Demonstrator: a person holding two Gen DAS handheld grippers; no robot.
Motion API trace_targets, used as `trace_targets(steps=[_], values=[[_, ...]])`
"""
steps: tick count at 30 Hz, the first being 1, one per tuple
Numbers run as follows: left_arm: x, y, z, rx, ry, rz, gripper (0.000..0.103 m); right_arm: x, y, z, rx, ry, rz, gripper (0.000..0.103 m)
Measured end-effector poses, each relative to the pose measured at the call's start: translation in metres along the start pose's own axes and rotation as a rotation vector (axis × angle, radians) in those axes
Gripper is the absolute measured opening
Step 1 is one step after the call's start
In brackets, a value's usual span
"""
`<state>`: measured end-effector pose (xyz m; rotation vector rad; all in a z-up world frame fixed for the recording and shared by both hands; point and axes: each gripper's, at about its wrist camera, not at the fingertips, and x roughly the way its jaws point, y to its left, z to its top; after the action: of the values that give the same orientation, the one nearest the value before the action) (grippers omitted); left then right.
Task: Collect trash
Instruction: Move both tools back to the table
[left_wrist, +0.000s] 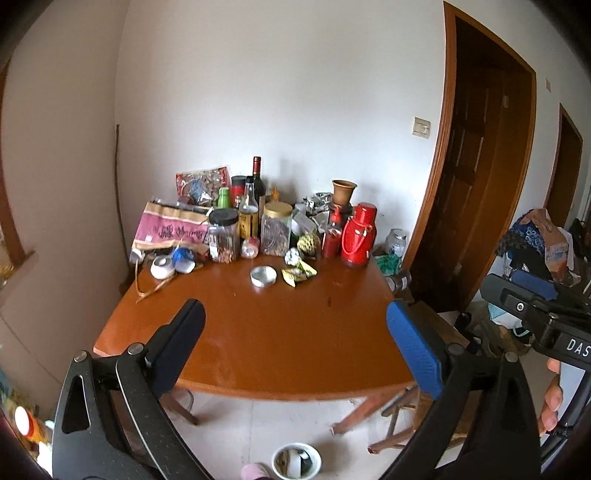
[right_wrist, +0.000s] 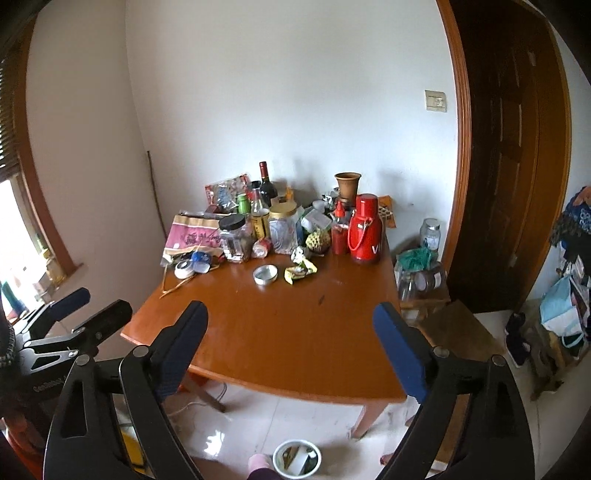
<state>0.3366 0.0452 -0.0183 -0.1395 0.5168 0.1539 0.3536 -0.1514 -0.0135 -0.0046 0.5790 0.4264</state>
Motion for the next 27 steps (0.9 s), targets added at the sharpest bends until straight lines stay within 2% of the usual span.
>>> trace_targets(steps=[7, 14, 22, 27], values=[[0.062, 0.046, 0.041, 0.009, 0.018, -0.032, 0.099, 0.061, 0.023, 0.035, 0.035, 0.021, -0.028, 0.09], [0.116, 0.086, 0.077, 0.037, 0.045, -0.065, 0.099, 0.104, 0.039, 0.057, 0.077, 0.045, -0.079, 0.09], [0.17, 0.105, 0.087, 0.041, 0.09, -0.069, 0.099, 0.16, 0.031, 0.061, 0.13, 0.13, -0.1, 0.09], [0.207, 0.107, 0.086, 0.032, 0.136, -0.038, 0.099, 0.208, 0.016, 0.063, 0.14, 0.212, -0.104, 0.09]])
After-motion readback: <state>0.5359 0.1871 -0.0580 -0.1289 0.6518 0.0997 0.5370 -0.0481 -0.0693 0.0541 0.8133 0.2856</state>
